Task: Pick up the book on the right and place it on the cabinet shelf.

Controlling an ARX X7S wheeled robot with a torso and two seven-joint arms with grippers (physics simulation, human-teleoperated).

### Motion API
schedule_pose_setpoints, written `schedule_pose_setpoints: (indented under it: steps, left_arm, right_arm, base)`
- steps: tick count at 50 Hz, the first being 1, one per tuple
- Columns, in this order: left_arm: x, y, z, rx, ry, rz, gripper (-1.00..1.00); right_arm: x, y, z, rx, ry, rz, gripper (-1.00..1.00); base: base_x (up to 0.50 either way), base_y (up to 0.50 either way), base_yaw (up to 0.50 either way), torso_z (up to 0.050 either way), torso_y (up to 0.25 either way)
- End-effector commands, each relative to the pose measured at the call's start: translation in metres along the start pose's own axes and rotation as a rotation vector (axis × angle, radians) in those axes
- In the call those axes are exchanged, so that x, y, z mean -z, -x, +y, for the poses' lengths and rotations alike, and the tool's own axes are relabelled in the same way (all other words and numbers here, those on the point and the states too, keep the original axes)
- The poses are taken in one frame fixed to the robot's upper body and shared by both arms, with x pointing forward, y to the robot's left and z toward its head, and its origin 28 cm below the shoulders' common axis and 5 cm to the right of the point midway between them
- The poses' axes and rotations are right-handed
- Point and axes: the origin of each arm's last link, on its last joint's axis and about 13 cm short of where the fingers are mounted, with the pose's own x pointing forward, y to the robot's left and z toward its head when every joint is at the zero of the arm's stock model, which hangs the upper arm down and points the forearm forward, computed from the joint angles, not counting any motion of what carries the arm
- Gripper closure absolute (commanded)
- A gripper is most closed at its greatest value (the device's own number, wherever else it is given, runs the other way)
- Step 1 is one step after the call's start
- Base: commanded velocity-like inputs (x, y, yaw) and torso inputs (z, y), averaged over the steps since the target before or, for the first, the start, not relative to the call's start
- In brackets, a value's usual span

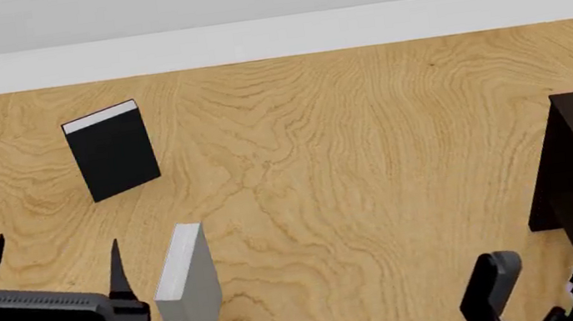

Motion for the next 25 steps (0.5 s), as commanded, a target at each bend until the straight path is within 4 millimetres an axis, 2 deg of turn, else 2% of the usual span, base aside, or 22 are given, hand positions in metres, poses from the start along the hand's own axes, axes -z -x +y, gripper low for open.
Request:
schedule_pose_setpoints:
  steps: [1, 25]
  left_arm:
    - [0.0, -0.002, -0.001, 0.002, -0.002, 0.003, -1.0]
    - [0.001, 0.0, -0.002, 0.006, 0.006, 0.007, -1.0]
  right_arm:
    - [-0.003, -0.005, -0.007, 0.077, 0.084, -0.085, -1.0]
    - [-0.017, -0.003, -0.008, 0.108, 0.034, -0.176, -1.0]
  base:
    - [0.0, 0.0, 0.0, 0.0, 0.0]
    - [0.0, 0.0, 0.0, 0.0, 0.001]
